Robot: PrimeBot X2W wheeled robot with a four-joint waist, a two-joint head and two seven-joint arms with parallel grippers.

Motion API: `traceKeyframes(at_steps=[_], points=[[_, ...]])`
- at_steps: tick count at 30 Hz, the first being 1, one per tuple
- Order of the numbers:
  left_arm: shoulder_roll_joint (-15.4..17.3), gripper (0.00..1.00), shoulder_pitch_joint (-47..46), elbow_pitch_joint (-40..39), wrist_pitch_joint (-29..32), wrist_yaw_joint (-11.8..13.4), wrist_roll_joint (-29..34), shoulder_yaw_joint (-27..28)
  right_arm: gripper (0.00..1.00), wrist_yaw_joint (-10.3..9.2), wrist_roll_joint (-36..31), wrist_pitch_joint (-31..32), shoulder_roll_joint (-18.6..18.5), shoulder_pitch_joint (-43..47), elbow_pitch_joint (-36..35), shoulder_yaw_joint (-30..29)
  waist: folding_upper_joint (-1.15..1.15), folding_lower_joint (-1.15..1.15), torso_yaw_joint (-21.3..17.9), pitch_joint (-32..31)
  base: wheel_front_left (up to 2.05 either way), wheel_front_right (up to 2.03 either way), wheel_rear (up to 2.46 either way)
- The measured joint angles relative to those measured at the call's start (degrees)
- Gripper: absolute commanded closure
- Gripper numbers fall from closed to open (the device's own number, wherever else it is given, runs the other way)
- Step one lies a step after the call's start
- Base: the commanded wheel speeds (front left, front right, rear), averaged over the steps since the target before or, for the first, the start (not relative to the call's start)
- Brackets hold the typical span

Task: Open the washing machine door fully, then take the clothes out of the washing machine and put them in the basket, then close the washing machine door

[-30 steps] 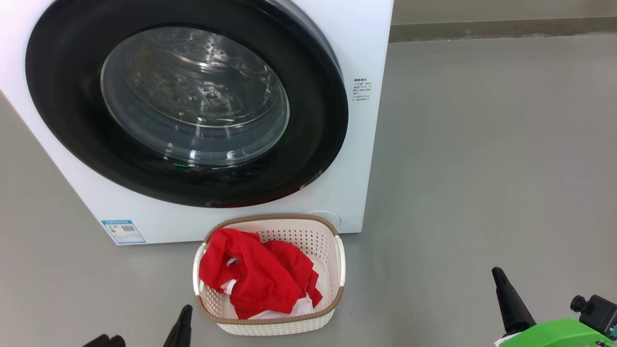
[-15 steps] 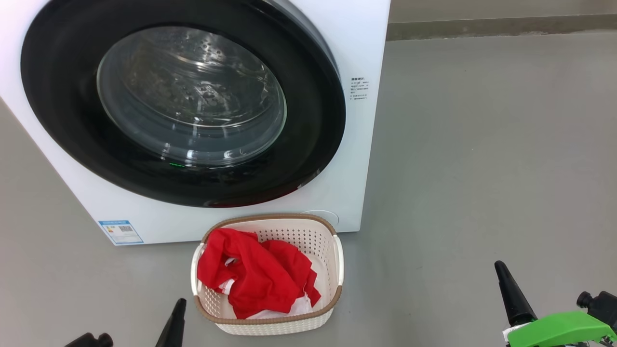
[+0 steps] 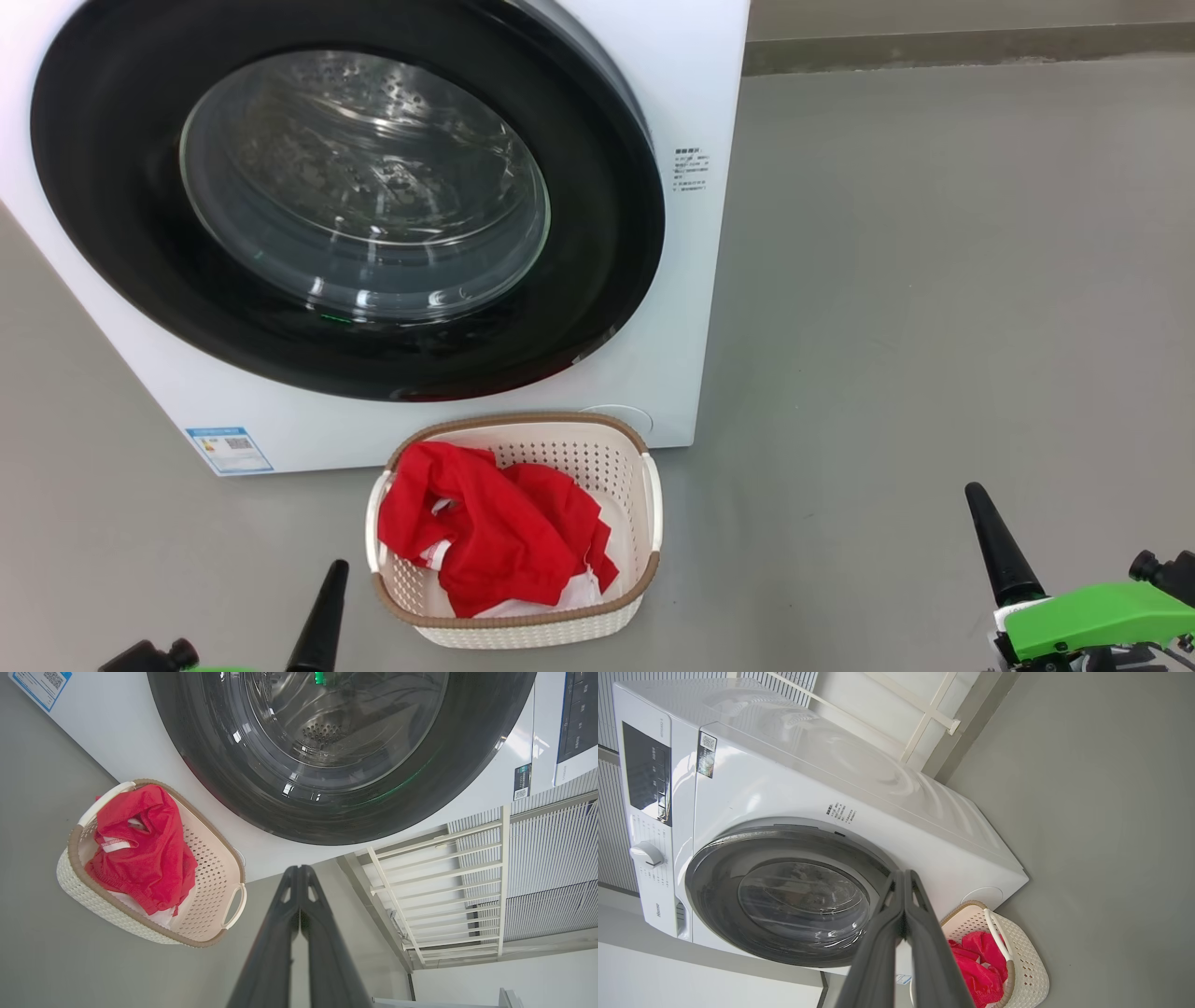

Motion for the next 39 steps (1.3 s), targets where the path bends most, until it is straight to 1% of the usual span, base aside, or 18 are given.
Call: traceKeyframes(at_steps=[24,25,35,39], points=[[-0.96,1.0,-1.98,0.59,3.02,-2.05,-14.06,3.77,1.0,-0.01,13.77,3.03,-0.27,-2.74,0.4,-1.24,0.0,0.0,-0.61,0.32,0.0,0.0,0.0],[-0.99,1.0,-1.98,0.64,3.07,-2.45,-14.57,3.92,1.0,-0.01,14.4,3.35,-0.3,-2.79,0.4,-1.34,0.0,0.0,-0.64,0.33,0.0,0.0,0.0],[-1.32,1.0,-3.17,0.76,4.58,-3.54,-20.8,5.58,1.0,-0.01,20.22,4.77,-0.34,-3.58,0.64,-1.91,0.0,0.0,-0.91,0.47,0.0,0.0,0.0],[-1.33,1.0,-3.19,0.82,4.82,-3.94,-21.6,5.89,1.0,-0.01,21.48,4.92,-0.35,-4.22,0.69,-2.04,0.0,0.0,-0.93,0.49,0.0,0.0,0.0]])
